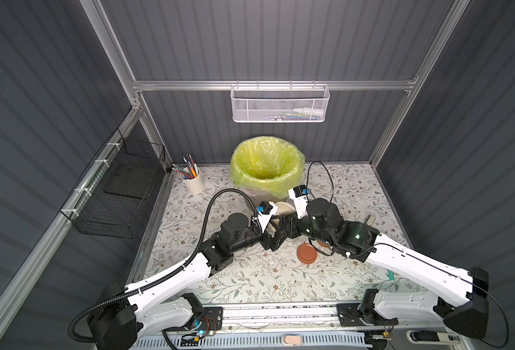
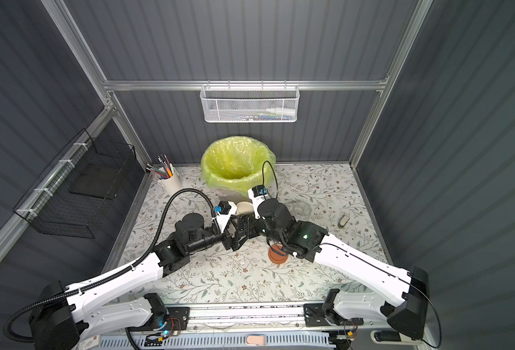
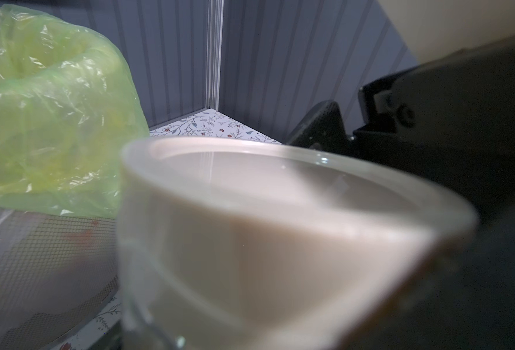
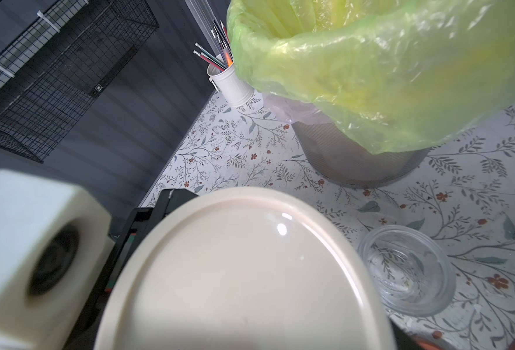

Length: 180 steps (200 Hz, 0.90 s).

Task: Empty expired oatmeal from jars
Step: Pick up the jar from the center of the board.

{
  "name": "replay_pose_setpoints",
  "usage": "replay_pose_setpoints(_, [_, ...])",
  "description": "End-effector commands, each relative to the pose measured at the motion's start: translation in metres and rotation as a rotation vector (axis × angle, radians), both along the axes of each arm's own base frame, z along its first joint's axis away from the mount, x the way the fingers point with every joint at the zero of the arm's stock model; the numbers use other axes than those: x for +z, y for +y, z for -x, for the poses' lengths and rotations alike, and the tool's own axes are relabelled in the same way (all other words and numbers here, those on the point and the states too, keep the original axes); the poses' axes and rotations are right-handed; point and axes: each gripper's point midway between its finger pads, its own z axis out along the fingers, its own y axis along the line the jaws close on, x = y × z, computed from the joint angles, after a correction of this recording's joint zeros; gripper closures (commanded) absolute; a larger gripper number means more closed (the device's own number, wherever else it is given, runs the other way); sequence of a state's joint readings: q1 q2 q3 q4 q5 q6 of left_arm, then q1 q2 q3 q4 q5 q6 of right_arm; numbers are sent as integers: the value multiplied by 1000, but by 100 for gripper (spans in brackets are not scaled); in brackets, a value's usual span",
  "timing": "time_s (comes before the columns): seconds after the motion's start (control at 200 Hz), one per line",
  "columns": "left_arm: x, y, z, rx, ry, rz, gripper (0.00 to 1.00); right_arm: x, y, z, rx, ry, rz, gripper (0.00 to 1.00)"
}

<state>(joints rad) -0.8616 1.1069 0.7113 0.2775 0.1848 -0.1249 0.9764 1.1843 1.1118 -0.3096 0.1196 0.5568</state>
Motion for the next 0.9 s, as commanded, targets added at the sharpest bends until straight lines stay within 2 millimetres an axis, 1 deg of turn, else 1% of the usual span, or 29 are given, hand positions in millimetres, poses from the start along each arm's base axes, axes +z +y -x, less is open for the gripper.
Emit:
replay_pose_setpoints(0.0, [24, 4, -17, 84, -34, 74, 26, -7, 4, 11, 54, -17, 36, 39])
replay_pose_setpoints(0.035, [23, 4, -17, 89, -34, 73, 27, -6, 5, 12, 63, -23, 35, 38])
replay_pose_setpoints(0.12, [21, 4, -20, 97, -35, 72, 36, -4, 5, 13, 69, -35, 32, 37])
replay_pose_setpoints(0.225, [20, 4, -21, 103, -39, 72, 42, -3, 5, 15, 86, -39, 33, 28])
replay_pose_setpoints(0.28, [18, 4, -21, 101, -42, 71, 47, -3, 4, 16, 88, -42, 35, 23])
replay_pose_setpoints(0.34, [17, 4, -21, 100, -44, 65, 51, -2, 5, 18, 101, -46, 34, 22])
replay_pose_setpoints(0.44, [15, 3, -20, 92, -47, 61, 58, 0, 5, 20, 114, -51, 28, 15])
replay_pose_setpoints(0.52, [15, 1, -18, 78, -56, 60, 65, 0, 5, 21, 117, -50, 24, 12])
replay_pose_setpoints(0.735, [14, 3, -19, 89, -67, 62, 68, -2, 7, 25, 139, -43, 14, 5])
replay_pose_setpoints(0.895, [17, 5, -20, 98, -84, 66, 72, -5, 4, 27, 138, -31, 15, 4])
